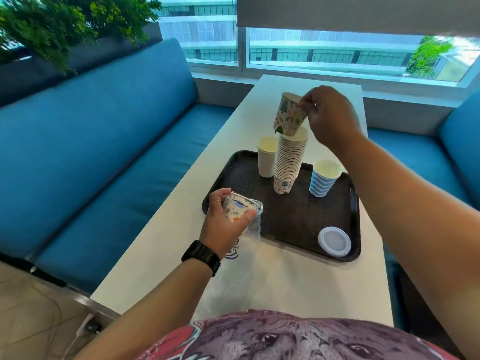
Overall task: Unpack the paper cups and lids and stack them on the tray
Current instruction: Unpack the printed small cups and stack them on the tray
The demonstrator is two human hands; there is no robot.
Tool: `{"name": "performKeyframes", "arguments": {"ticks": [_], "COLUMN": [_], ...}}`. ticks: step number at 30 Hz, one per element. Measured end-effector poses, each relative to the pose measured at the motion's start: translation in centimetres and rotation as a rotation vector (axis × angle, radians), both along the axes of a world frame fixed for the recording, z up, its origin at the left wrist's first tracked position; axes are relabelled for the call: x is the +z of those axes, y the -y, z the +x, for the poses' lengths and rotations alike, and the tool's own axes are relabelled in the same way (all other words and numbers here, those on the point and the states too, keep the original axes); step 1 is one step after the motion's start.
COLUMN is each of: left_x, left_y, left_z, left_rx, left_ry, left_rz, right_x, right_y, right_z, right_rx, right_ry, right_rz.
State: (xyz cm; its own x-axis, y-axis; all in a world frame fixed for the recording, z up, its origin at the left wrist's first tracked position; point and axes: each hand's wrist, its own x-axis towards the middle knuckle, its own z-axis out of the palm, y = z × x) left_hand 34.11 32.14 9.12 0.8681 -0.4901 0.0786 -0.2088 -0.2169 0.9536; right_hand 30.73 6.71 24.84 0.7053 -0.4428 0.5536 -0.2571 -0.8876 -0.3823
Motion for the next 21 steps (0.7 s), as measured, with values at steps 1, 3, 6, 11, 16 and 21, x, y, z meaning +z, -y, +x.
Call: {"name": "performKeyframes", "arguments": {"ticks": [1,3,6,11,16,21], "left_x": [0.0,-0.1,-0.2,-0.4,-0.5,-0.5], "left_y": [0.1,0.3,0.4,0.4,0.2,0.2], "left_z": [0.0,0.0,0.1,0.1,0.2,0.1], "left_rx": [-0.001,-0.005,-0.01,-0.005,-0.005,-0.007], "left_ry": [-0.005,-0.011,-0.012,-0.022,-0.036,-0.037], "left_rz": [0.002,0.007,0.013,-0.008,-0.019,-0.016], "right_x": [0.1,0.0,-1.1,-4.2,-6.3,-7.5], "right_y": [0.3,0.7,0.9,1.0,0.9,1.3], "right_z": [0.2,0.5,0.8,1.0,0.9,0.8], "right_rx": [-0.014,-0.036,-0.035,-0.005,-0.012,-0.028], "right_ry": [-0.021,-0.078,-0.157,-0.23,-0.253,-0.257], "right_rz": [-0.053,-0.182,-0.338,-0.382,-0.313,-0.212]}}
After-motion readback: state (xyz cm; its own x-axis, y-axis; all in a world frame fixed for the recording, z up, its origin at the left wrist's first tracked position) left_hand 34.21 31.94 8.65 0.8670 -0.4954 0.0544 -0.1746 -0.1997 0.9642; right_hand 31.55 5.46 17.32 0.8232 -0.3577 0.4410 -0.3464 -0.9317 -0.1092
